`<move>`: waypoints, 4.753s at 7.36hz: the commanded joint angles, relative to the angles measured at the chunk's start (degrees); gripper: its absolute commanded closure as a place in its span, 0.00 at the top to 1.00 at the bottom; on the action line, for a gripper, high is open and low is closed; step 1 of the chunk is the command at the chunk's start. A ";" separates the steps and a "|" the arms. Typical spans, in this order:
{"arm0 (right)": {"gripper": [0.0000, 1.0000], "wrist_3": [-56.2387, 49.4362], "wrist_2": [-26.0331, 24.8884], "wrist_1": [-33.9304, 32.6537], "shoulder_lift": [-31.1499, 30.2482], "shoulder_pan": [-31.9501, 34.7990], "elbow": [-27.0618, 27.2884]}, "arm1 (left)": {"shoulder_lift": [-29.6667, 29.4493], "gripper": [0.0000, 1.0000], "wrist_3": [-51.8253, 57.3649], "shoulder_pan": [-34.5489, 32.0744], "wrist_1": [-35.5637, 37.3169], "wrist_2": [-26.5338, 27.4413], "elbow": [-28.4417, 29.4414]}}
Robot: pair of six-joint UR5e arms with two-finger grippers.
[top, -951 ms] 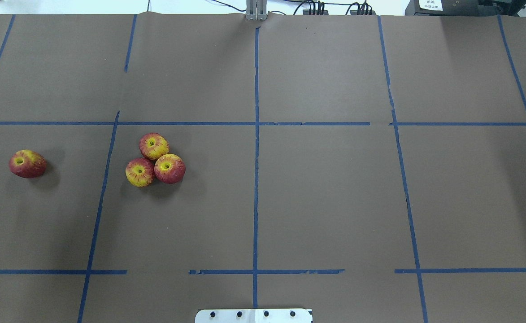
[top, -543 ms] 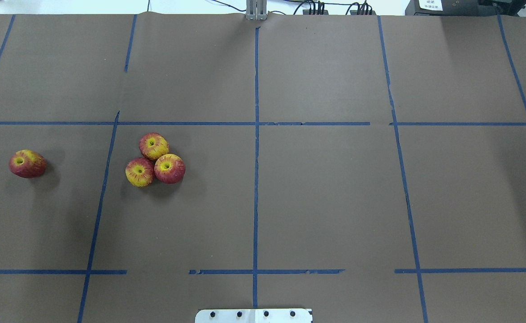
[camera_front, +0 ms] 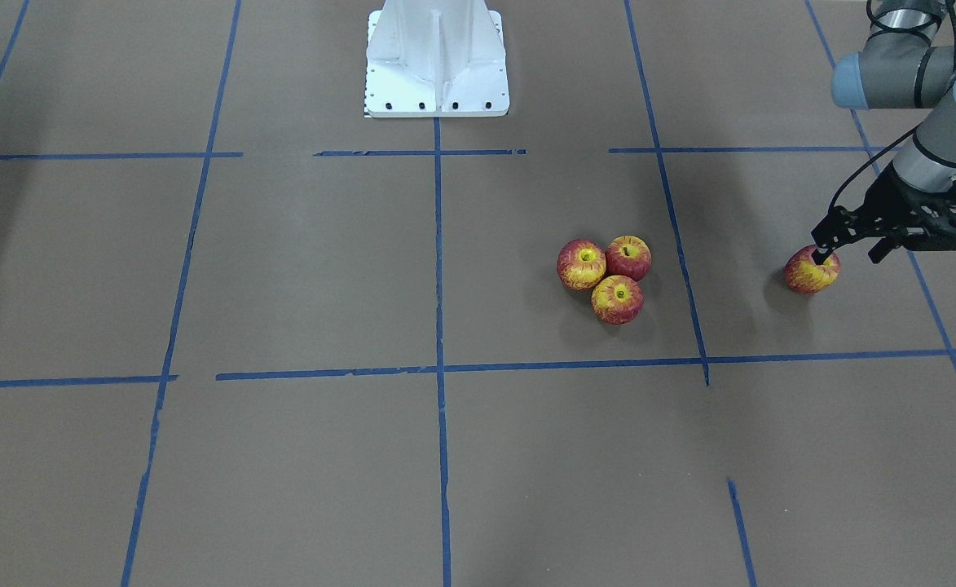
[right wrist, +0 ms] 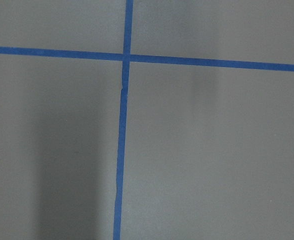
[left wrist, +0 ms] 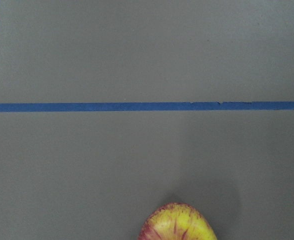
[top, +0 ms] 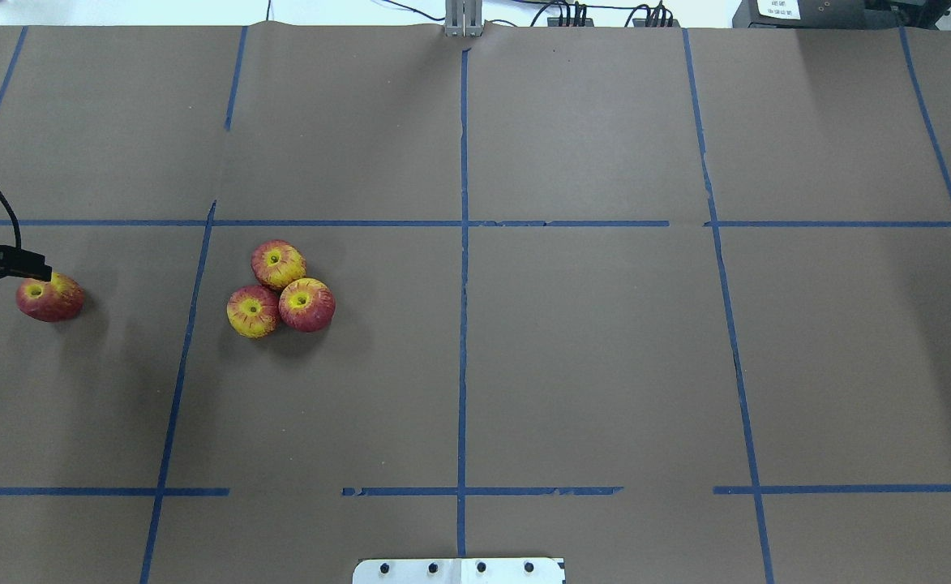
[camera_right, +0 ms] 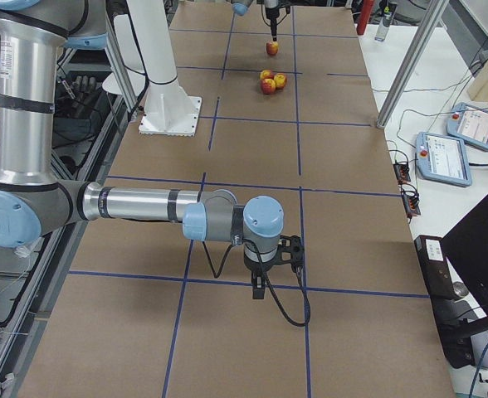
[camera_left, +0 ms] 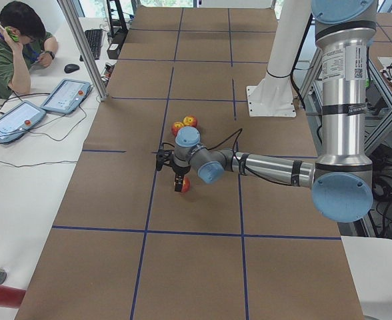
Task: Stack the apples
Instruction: 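Lower the left gripper onto the lone red-yellow apple and close it, then lift the apple with the left gripper and carry it toward the three-apple cluster, then lower the held apple onto the top of the cluster and open the left gripper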
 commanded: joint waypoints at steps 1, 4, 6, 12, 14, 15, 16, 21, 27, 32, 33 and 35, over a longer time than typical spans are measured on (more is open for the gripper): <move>1.00 0.00 0.00 0.00 0.00 0.00 0.00 | -0.75 1.00 -0.28 1.03 -0.27 0.03 1.41; 1.00 0.00 0.00 0.00 0.00 0.00 0.00 | -1.63 1.00 -0.36 1.91 -0.45 0.03 2.29; 1.00 0.00 0.00 0.00 0.00 0.00 0.00 | -1.81 1.00 -0.28 2.35 -0.45 -0.06 2.91; 1.00 0.00 0.00 0.00 0.00 0.00 0.00 | -2.86 0.25 0.07 4.37 -0.45 -0.76 5.55; 1.00 0.00 0.00 0.00 0.00 0.00 0.00 | -2.69 0.11 0.07 4.11 2.00 -2.76 1.80; 1.00 0.00 0.00 0.00 0.00 0.00 0.00 | -3.21 0.12 -0.01 4.02 9.06 -5.22 -3.10; 1.00 0.00 0.00 0.00 0.00 0.00 0.00 | -5.74 0.12 -0.71 3.68 17.49 -5.16 -8.46; 1.00 0.00 0.00 0.00 0.00 0.00 0.00 | -24.99 0.11 -26.09 11.56 28.03 -2.63 -8.79; 1.00 0.00 0.00 0.00 0.00 0.00 0.00 | -26.85 0.12 -31.92 14.75 27.59 0.12 -5.71; 1.00 0.00 0.09 0.00 0.00 0.00 0.00 | -27.82 0.41 -33.15 15.71 27.50 0.12 -4.65; 1.00 0.00 0.00 0.00 0.00 0.00 0.00 | -27.82 0.51 -33.15 15.71 27.50 0.12 -4.65; 1.00 0.00 0.00 0.00 0.00 0.00 0.00 | -27.82 0.74 -33.15 15.71 27.50 0.12 -4.65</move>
